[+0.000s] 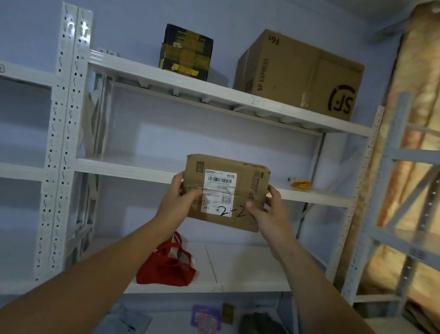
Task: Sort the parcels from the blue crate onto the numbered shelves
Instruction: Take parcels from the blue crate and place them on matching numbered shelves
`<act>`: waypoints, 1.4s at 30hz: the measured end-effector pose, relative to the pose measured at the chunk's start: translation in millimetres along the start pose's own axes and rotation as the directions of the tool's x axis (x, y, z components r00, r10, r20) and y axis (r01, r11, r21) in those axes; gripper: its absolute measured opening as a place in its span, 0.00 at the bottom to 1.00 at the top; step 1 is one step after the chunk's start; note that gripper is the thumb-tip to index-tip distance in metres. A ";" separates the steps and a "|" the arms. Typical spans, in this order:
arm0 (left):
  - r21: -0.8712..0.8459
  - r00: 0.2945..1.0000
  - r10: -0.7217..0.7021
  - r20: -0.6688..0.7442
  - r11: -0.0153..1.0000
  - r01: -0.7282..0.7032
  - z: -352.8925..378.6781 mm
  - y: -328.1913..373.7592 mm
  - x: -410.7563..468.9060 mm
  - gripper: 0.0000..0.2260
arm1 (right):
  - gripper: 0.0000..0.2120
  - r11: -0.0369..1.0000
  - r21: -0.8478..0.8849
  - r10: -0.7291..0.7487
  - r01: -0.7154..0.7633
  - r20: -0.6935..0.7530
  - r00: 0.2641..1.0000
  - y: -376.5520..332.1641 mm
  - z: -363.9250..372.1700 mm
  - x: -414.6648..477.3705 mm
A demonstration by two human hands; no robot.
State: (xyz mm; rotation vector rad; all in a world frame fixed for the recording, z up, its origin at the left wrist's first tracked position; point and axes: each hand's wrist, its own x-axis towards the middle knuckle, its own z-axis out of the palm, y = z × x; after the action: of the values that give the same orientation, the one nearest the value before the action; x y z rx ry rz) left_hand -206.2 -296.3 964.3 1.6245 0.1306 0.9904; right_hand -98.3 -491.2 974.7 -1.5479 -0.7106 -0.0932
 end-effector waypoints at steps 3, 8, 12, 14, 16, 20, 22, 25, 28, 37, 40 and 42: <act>0.022 0.999 0.004 0.053 1.000 -0.006 40.4 4.3 8.0 0.22 | 0.27 0.997 -0.079 -0.023 0.011 -0.154 0.988 0.1 -29.0 -5.5; -0.125 0.959 -0.010 0.283 0.991 0.047 135.3 14.8 18.1 0.19 | 0.21 0.966 -0.257 -0.106 -0.001 -0.401 0.910 -10.3 -110.9 -14.3; -0.270 0.911 0.023 0.412 0.958 0.098 226.8 27.5 6.6 0.20 | 0.21 0.906 -0.420 -0.206 -0.042 -0.526 0.825 -33.5 -188.7 -40.0; -0.330 0.879 0.045 0.474 0.935 0.131 270.1 40.3 -6.5 0.23 | 0.23 0.873 -0.476 -0.227 -0.101 -0.580 0.782 -48.6 -224.6 -53.9; -0.368 0.854 0.062 0.516 0.917 0.156 313.1 53.4 -13.7 0.25 | 0.26 0.853 -0.503 -0.244 -0.140 -0.622 0.744 -63.0 -259.0 -62.5; -0.429 0.796 0.108 0.596 0.880 0.202 388.9 75.1 -8.8 0.28 | 0.24 0.821 -0.550 -0.305 -0.153 -0.649 0.697 -78.9 -316.1 -63.8; -0.454 0.779 0.137 0.612 0.867 0.204 422.2 83.2 0.6 0.28 | 0.21 0.809 -0.576 -0.355 -0.116 -0.635 0.686 -83.5 -340.0 -54.0; -0.526 0.777 0.163 0.608 0.816 0.240 466.5 98.8 25.0 0.26 | 0.22 0.774 -0.628 -0.408 -0.087 -0.598 0.690 -92.7 -371.8 -26.9; -0.572 0.783 0.223 0.581 0.797 0.197 506.3 118.0 63.0 0.29 | 0.26 0.720 -0.690 -0.455 -0.073 -0.549 0.701 -104.4 -403.0 12.9; -0.597 0.808 0.318 0.496 0.801 0.051 611.6 165.2 190.0 0.29 | 0.27 0.587 -0.799 -0.510 -0.129 -0.490 0.707 -142.8 -481.1 160.9; -0.602 0.825 0.326 0.462 0.798 0.021 657.6 163.3 235.8 0.34 | 0.27 0.579 -0.801 -0.501 -0.152 -0.497 0.708 -140.8 -508.0 210.7; -0.617 0.820 0.341 0.460 0.787 0.019 687.1 163.3 260.5 0.32 | 0.24 0.612 -0.777 -0.483 -0.148 -0.515 0.708 -137.6 -527.6 239.9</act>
State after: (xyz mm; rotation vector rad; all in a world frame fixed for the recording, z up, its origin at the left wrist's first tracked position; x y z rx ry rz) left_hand 340.6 -721.2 1259.5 1.2611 -0.6868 0.5568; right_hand 215.2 -897.9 1276.7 -2.0503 -0.1736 -1.2567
